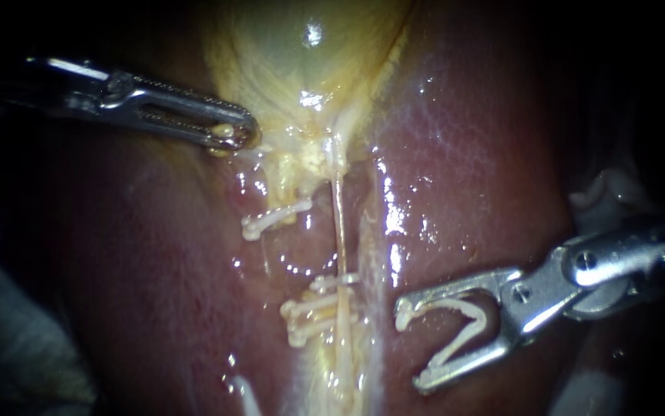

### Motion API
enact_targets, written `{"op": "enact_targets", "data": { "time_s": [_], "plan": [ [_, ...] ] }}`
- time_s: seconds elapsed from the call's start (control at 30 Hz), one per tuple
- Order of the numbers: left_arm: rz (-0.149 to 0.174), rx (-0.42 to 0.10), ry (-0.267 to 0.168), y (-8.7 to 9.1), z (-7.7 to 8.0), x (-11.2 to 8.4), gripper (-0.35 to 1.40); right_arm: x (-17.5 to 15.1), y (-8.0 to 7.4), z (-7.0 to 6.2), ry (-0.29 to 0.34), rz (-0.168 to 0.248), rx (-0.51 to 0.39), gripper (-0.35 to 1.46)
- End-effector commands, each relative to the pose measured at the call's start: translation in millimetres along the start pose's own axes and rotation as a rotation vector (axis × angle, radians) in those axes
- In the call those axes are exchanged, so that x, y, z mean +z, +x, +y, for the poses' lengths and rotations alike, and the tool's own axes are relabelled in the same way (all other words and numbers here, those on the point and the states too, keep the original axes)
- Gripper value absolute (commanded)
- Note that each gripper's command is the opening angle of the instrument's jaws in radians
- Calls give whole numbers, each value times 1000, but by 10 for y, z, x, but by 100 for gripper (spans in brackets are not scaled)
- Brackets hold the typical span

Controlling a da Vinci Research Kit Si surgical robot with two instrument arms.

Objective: Clipping second clip right tube

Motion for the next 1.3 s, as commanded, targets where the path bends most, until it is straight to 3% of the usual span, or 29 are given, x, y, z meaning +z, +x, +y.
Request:
{"op": "enact_targets", "data": {
  "time_s": [0.03,0.33,0.53,0.63,0.87,1.3],
  "plan": [
    [-3,0,-5,1,0,-4,-35,0,0,0,0,0,0,49],
    [20,-6,23,9,-3,-68,-35,-1,0,0,0,0,1,49],
    [25,-7,29,9,-5,-75,-35,0,2,6,-2,1,3,49],
    [25,-8,29,9,-5,-74,-35,0,5,17,-3,6,48,49],
    [25,-8,30,9,-4,-74,-35,4,8,55,-8,29,300,49],
    [25,-8,30,9,-4,-74,-35,15,-25,108,-41,66,552,46]
  ]
}}
